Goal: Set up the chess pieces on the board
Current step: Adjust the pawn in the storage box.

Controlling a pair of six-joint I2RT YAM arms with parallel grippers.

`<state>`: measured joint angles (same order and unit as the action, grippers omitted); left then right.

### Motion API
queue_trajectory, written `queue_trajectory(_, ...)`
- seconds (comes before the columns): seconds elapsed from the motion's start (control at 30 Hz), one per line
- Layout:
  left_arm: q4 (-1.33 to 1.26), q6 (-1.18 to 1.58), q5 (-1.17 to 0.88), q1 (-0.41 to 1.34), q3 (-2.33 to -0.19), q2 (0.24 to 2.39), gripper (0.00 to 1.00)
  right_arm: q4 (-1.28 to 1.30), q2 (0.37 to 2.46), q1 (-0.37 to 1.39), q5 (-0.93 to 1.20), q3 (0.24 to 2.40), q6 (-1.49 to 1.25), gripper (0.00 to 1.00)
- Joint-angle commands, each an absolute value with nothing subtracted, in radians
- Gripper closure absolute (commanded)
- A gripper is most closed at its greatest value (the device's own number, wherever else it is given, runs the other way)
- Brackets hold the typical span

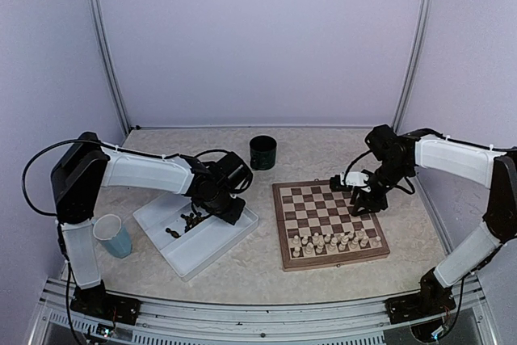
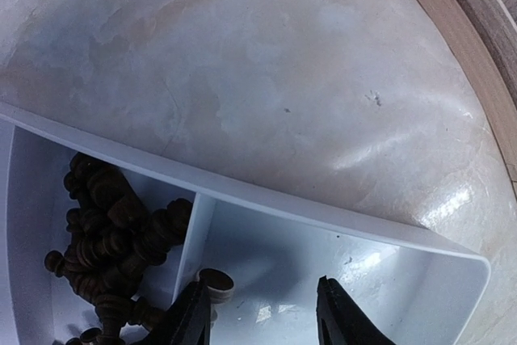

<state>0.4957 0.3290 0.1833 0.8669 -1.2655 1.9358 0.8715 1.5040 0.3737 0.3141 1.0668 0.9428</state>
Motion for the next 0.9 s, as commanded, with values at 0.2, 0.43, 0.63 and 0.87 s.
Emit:
queue_trajectory(0.2,0.477,0.288,0.113,0.946,-1.267,1.924,0.56,0.868,1.537,0.364,0.367,1.09,0.939,0.61)
queue_trajectory(0.43,0.44,0.339,0.14,0.907,-1.232,1.833,0.58,0.866,1.545,0.365,0.377,1.095,0.935,0.61)
queue_trajectory(0.63,0.479,0.35,0.162,0.876,-1.242,1.868,0.56,0.859,1.544,0.365,0.388,1.085,0.926,0.61)
queue_trajectory(0.87,0.502,0.319,0.135,0.906,-1.269,1.924,0.56,0.857,1.542,0.365,0.395,1.08,0.92,0.61)
